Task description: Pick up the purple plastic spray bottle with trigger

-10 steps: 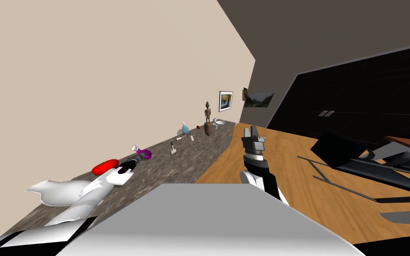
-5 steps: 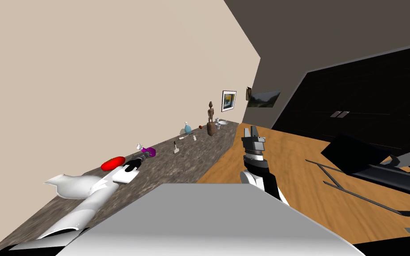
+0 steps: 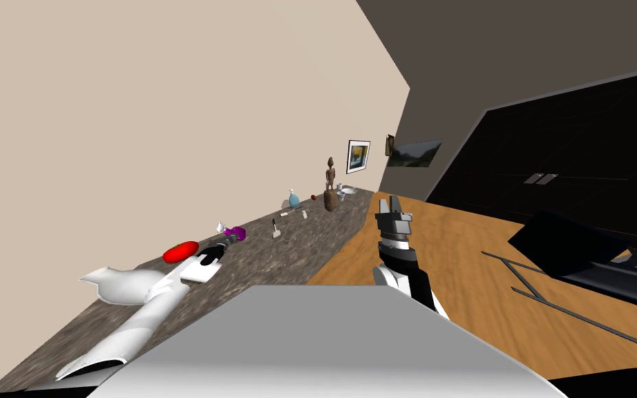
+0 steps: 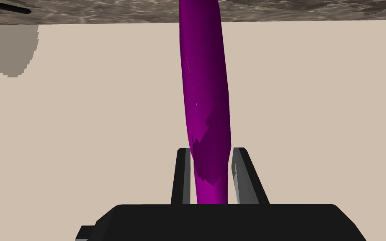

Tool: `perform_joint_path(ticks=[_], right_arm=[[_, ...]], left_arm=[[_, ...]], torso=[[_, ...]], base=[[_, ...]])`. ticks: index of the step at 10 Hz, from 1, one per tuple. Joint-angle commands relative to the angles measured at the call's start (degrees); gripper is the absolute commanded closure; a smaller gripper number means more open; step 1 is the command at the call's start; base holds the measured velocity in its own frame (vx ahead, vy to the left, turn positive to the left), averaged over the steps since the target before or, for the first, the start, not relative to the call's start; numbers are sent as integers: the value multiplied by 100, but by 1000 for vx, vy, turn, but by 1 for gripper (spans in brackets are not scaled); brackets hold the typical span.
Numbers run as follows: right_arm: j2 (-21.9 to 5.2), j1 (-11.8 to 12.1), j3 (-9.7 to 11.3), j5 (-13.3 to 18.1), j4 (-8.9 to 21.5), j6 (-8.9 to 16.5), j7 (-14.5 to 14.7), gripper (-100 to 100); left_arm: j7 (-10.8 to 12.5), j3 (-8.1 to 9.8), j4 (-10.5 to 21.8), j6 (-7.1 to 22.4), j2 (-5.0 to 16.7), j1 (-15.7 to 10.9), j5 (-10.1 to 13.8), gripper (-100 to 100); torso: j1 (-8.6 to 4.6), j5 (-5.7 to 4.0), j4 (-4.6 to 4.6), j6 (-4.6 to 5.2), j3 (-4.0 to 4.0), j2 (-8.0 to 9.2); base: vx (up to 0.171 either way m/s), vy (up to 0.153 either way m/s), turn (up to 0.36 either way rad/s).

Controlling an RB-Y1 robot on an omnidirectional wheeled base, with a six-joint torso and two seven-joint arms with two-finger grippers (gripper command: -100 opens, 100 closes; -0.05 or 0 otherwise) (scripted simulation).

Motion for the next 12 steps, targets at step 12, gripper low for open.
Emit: perform_joint_path(ticks=[12], right_arm=[[0,-1,0,0,0,0,0,0]], left_arm=[[166,138,-1961,1083,-461,619,-480,100]], torso=[[-18,-10,11,18,7,3]], base=[[12,27,47]])
